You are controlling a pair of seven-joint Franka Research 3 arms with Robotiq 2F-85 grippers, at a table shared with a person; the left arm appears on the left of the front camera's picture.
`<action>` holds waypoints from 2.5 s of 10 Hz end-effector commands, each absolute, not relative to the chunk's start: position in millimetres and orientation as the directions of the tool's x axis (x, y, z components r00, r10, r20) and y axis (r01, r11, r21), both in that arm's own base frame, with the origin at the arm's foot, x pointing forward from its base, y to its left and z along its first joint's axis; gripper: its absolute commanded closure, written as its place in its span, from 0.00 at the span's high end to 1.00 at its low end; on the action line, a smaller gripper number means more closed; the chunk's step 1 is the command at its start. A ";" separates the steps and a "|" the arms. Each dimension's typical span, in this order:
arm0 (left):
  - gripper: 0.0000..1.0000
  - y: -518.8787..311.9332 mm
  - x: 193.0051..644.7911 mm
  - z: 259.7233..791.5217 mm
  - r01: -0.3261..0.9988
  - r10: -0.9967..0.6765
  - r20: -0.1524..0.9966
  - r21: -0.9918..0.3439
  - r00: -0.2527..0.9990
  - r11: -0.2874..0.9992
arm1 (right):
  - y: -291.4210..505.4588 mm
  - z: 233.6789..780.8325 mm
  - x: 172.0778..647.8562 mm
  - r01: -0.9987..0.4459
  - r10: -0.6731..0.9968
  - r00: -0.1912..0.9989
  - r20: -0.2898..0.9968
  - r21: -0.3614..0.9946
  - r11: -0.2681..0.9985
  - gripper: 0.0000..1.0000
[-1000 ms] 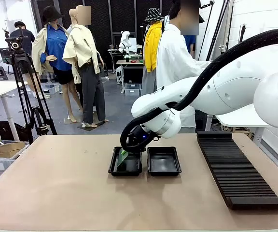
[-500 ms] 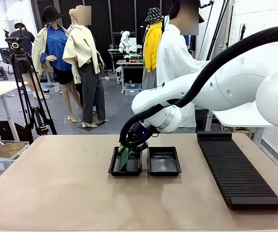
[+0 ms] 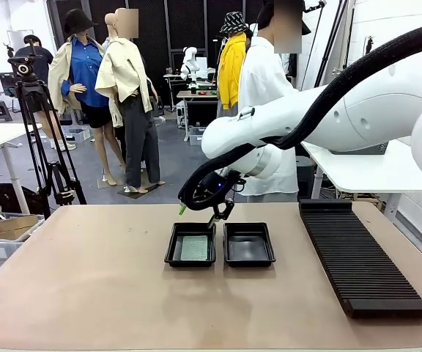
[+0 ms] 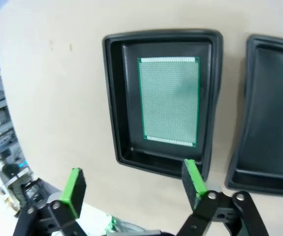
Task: Inspect and transfer BCBs to ESD trays.
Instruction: Pick up the Blank PCB from the PCB Rack and place it in the left ESD tray, then pick up the ESD tray and place it on the left side of the table.
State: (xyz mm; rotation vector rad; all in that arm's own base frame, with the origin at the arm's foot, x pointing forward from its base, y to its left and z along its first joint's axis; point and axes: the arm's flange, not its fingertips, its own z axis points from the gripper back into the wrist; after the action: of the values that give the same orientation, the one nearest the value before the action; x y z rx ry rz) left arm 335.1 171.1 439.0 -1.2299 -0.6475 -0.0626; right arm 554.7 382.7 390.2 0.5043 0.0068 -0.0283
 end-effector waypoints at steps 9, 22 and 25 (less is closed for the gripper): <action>1.00 172.0 333.1 440.8 0.384 0.298 0.489 -0.856 0.820 0.346 | 383.1 396.6 550.4 0.043 -0.033 0.999 -0.030 0.443 0.896 1.00; 1.00 154.9 343.8 459.8 0.374 0.267 0.500 -0.834 0.824 0.406 | 361.2 415.8 537.3 0.021 -0.009 1.000 -0.027 0.467 0.884 1.00; 1.00 123.7 357.3 482.5 0.347 0.252 0.494 -0.818 0.832 0.458 | 309.9 445.1 519.2 0.004 0.000 1.000 -0.006 0.526 0.851 1.00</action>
State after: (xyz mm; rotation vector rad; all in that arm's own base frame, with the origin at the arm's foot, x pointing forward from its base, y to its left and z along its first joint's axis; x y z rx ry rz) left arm 351.5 136.9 471.7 -1.1449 -0.6190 -0.1033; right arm 540.0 339.4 445.7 0.5229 -0.0038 -0.0189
